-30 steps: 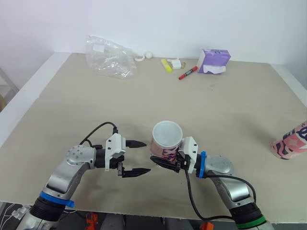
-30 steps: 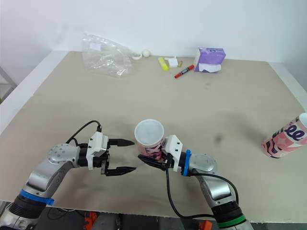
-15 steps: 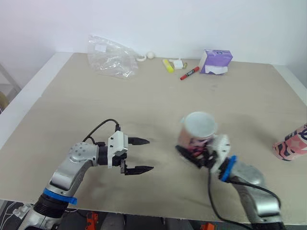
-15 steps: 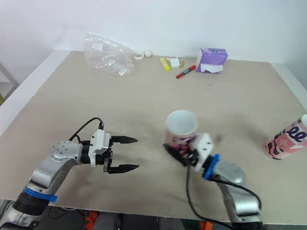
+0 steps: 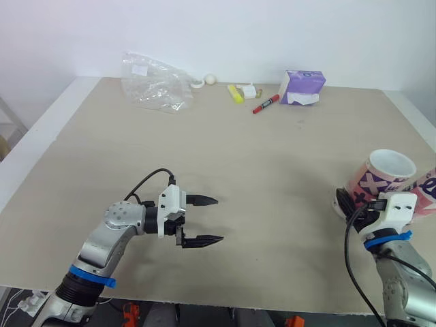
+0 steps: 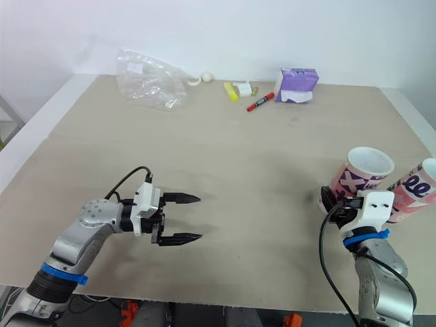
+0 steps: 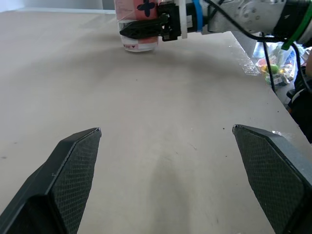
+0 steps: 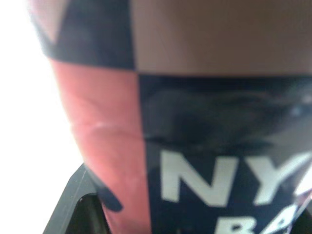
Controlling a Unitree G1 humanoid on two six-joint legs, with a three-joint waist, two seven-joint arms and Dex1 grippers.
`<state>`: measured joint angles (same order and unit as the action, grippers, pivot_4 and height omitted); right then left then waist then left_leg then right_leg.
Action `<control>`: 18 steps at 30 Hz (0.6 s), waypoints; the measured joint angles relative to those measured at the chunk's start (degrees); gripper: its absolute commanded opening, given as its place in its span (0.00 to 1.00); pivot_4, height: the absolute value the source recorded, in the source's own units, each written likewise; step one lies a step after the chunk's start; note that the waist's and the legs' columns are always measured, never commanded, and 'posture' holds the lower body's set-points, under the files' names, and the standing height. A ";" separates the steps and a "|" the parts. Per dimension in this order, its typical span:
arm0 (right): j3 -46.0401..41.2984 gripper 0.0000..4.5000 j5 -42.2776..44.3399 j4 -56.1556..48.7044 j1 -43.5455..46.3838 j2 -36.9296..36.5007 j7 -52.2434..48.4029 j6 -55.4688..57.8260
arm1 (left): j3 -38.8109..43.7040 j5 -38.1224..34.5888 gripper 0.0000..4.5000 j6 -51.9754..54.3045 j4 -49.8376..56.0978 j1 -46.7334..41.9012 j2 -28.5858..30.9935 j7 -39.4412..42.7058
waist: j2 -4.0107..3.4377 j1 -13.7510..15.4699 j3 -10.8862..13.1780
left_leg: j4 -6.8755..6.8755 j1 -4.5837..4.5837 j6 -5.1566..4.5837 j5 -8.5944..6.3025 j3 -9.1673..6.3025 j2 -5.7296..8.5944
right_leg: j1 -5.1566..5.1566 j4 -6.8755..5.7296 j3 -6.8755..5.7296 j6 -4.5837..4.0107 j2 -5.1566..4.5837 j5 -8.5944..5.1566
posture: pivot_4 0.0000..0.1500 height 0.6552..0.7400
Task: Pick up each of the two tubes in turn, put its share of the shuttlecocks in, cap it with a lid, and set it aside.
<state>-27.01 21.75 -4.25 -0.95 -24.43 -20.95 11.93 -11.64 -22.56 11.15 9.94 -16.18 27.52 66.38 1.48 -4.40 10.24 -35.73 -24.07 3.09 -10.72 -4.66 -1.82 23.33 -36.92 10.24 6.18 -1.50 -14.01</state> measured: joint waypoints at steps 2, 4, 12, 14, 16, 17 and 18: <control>0.00 0.61 -0.09 2.14 1.25 -0.03 -0.05 -0.90 | 0.01 -0.01 1.00 0.00 -0.06 -0.01 -0.01 -0.11 | -0.01 0.00 0.00 | 0.00 0.00 0.00 0.00 0.00 0.00 | -0.01 0.00 0.00 0.01 0.00 0.00 | 1.00 1.00; 0.00 0.61 -0.24 4.28 2.45 -0.31 -0.11 -2.11 | 0.04 -0.04 1.00 0.01 -0.07 -0.04 -0.04 -0.23 | -0.01 -0.01 0.00 | -0.01 0.00 0.00 0.00 0.00 0.01 | -0.03 0.00 0.00 0.01 -0.01 0.00 | 1.00 1.00; 0.13 0.61 -1.27 9.48 4.98 -1.01 -0.74 -5.70 | 0.45 -2.32 1.00 1.66 0.21 -0.04 -1.39 -1.42 | -0.02 -0.01 -0.01 | -0.02 0.02 -0.01 0.01 0.00 0.01 | -0.06 0.00 0.00 0.04 0.00 0.02 | 1.00 1.00; 0.14 0.61 -1.63 10.30 5.29 -1.13 -1.17 -6.43 | 0.45 -2.43 1.00 1.71 0.38 -0.04 -1.41 -1.90 | -0.03 -0.02 -0.02 | -0.02 0.05 -0.04 0.02 -0.01 0.01 | -0.08 0.00 0.00 0.04 0.00 0.03 | 1.00 1.00; 0.19 0.61 -1.84 10.56 5.30 -1.14 -1.37 -6.84 | 0.45 -2.43 1.00 1.71 0.38 -0.04 -1.41 -2.14 | -0.03 -0.02 -0.02 | -0.02 0.05 -0.05 0.03 0.00 0.01 | -0.09 0.00 0.00 0.04 0.00 0.03 | 1.00 1.00; 0.21 0.68 -1.82 10.65 5.30 -1.13 -1.52 -6.99 | 0.45 -2.41 1.00 1.70 0.38 -0.04 -1.41 -2.21 | -0.03 -0.02 -0.02 | -0.02 0.06 -0.05 0.03 0.00 0.01 | -0.10 0.00 0.00 0.04 0.00 0.03 | 1.00 1.00; 0.21 0.76 -1.79 10.66 5.29 -1.13 -1.67 -7.04 | 0.45 -2.41 1.00 1.70 0.38 -0.04 -1.41 -2.25 | -0.03 -0.02 -0.02 | -0.02 0.06 -0.05 0.03 0.00 0.01 | -0.10 0.00 0.00 0.04 0.00 0.03 | 1.00 1.00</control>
<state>-26.80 19.96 6.41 4.35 -25.56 -22.62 4.89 -11.20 -24.97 12.85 10.32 -16.22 26.11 64.14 1.45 -4.41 10.23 -35.76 -24.01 3.04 -10.69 -4.66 -1.81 23.23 -36.92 10.25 6.21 -1.50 -13.98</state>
